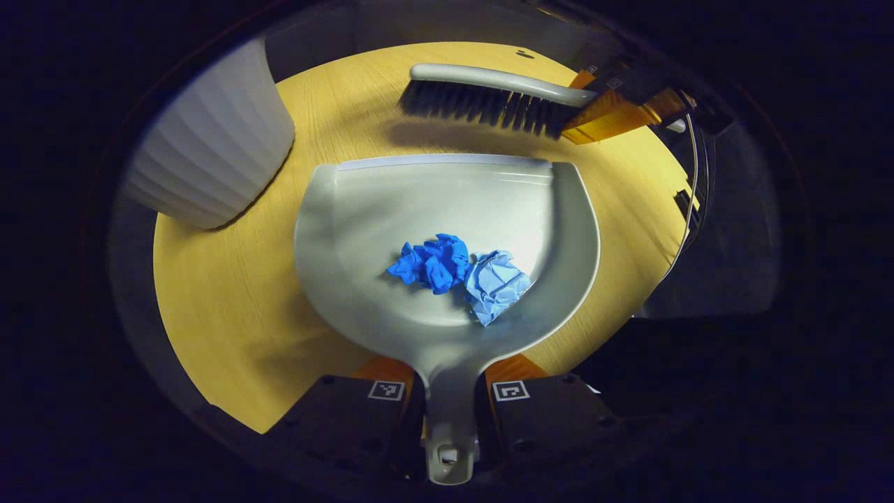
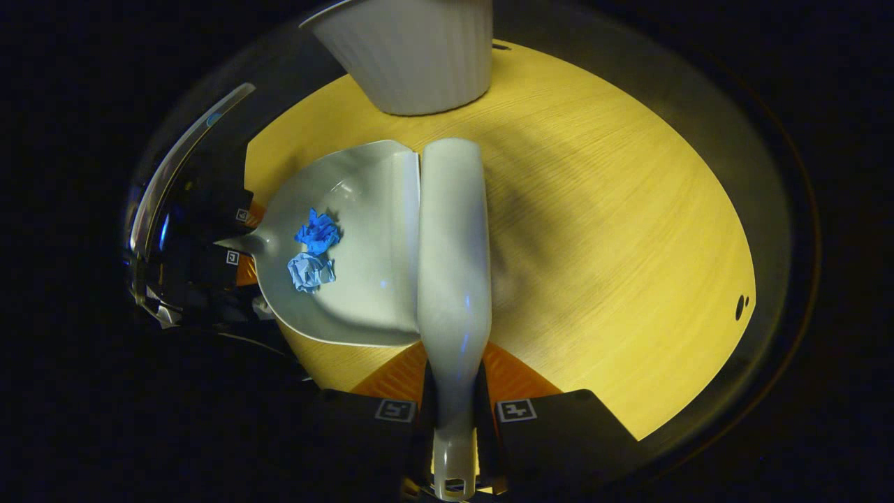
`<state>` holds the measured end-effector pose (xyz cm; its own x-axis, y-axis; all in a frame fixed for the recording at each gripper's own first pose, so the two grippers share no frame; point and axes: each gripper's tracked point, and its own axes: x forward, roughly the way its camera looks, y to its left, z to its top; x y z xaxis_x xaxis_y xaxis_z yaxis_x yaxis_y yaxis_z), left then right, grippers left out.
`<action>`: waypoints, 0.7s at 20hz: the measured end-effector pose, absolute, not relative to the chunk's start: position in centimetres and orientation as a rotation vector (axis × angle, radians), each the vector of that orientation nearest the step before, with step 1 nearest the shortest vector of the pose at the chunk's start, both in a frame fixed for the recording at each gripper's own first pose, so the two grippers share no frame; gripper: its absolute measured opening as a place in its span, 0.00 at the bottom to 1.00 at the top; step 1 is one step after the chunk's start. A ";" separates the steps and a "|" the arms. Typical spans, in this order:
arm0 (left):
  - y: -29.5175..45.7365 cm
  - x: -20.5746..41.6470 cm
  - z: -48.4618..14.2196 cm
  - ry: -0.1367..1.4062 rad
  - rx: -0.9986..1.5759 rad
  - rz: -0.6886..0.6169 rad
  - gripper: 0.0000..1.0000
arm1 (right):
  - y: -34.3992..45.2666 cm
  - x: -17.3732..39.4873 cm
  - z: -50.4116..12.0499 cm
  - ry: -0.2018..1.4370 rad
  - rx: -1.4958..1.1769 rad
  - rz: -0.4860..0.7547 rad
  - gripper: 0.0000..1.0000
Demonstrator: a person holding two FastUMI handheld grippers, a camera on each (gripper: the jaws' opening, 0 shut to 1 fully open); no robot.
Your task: Pick up the small broom and dustpan from the desktop, sweep the trash into the dustpan with the broom, and then empty the trash into the garbage bin.
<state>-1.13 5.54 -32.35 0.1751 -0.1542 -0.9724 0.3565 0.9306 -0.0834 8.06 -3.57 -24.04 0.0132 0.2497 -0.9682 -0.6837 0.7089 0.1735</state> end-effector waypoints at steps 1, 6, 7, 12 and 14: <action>5.5 -1.0 -32.3 1.315 0.165 -0.357 0.30 | -4.2 7.9 -23.9 1.366 -0.369 0.743 0.28; 5.0 -1.3 -32.1 1.224 0.053 -0.313 0.30 | -5.6 7.4 -25.7 1.271 -0.219 0.707 0.28; 4.9 -1.3 -32.4 1.224 0.055 -0.305 0.30 | -6.5 7.3 -27.1 1.258 -0.194 0.692 0.28; 5.1 0.3 -30.1 1.196 0.130 -0.255 0.30 | -11.6 6.2 -34.8 1.214 -0.025 0.627 0.28; 5.5 2.2 -27.7 1.181 0.132 -0.261 0.30 | -12.9 4.5 -38.8 1.198 0.024 0.605 0.28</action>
